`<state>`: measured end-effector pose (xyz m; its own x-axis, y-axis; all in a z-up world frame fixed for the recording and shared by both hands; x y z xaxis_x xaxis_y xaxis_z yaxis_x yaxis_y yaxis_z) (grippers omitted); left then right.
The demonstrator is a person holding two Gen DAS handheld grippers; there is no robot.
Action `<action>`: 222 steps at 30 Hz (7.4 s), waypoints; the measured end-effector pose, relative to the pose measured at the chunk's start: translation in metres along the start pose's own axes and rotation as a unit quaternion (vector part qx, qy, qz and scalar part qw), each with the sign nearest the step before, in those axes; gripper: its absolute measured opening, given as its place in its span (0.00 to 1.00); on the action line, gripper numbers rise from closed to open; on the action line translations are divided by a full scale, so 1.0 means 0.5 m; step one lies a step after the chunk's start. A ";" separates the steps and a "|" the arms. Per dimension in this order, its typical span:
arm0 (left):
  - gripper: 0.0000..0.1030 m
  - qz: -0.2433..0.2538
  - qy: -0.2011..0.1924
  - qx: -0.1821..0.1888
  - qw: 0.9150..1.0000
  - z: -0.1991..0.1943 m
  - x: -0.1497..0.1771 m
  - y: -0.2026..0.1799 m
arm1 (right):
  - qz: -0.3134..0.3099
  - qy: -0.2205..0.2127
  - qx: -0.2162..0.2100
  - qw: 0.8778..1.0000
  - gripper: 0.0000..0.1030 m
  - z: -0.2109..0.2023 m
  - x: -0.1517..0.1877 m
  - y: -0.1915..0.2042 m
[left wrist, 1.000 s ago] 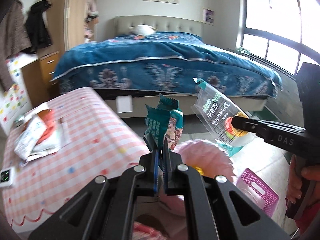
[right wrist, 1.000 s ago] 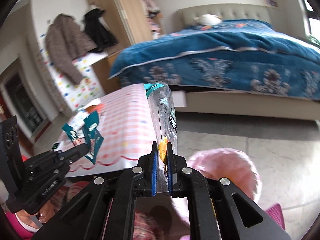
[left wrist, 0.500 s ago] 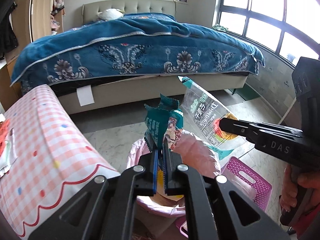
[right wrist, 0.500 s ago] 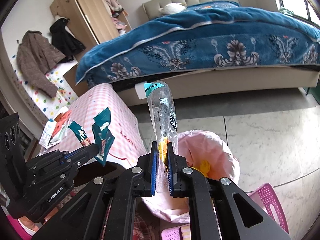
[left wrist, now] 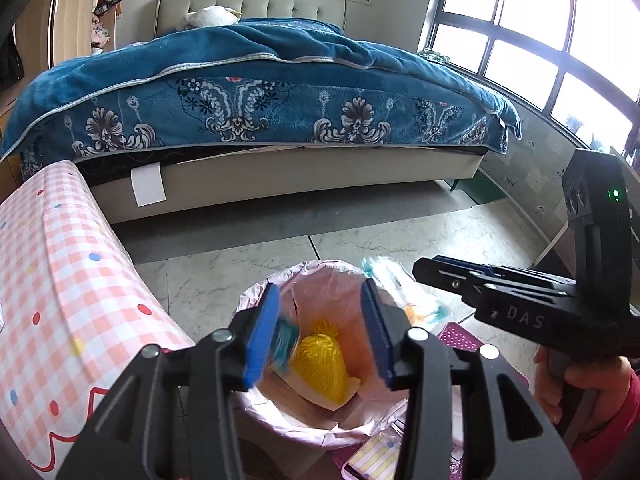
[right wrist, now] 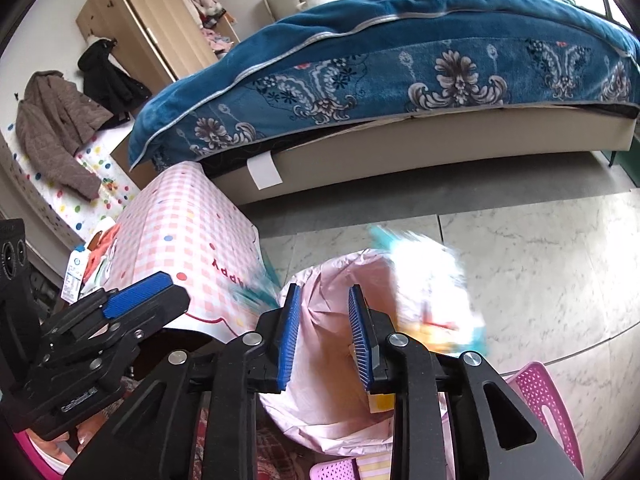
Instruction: Collect trash
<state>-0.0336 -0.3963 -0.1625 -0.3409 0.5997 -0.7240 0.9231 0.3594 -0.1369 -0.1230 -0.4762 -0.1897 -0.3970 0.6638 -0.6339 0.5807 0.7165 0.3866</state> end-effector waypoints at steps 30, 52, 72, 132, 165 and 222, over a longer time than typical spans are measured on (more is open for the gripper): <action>0.71 -0.119 -0.085 -0.228 0.963 -0.342 0.073 0.298 | -0.160 -0.001 -0.083 0.984 0.33 -0.044 0.000 0.327; 0.86 -0.201 -0.050 -0.383 0.900 -0.424 0.168 0.660 | -0.266 0.019 -0.150 0.952 0.62 0.119 -0.005 0.696; 0.76 -0.208 0.005 -0.349 0.914 -0.298 0.168 0.752 | -0.249 0.047 -0.145 0.956 0.62 0.208 -0.032 0.710; 0.91 -0.307 -0.043 -0.306 0.900 -0.390 0.188 0.871 | -0.241 0.080 -0.150 0.956 0.62 0.247 -0.007 0.728; 0.79 -0.221 -0.054 -0.284 0.932 -0.415 0.174 0.667 | -0.225 0.063 -0.167 0.958 0.62 0.168 0.000 0.687; 0.78 -0.290 -0.073 -0.353 0.886 -0.502 0.208 0.790 | -0.323 0.095 -0.165 0.927 0.62 0.369 0.009 0.907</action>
<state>0.2512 -0.0127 -0.1221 -0.6477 0.0871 -0.7569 0.2403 0.9661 -0.0944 0.2697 -0.1880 -0.1411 -0.7224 0.0760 -0.6872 -0.0582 0.9837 0.1699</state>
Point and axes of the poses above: each gripper's, at about its wrist camera, not at the fingertips, and z roughly the way its jaws point, y to its left, x to its underside, the point moved 7 cm from there along z, roughly the way its jaws point, and after that the axes turned 2 degrees about -y, right-handed, at the moved point
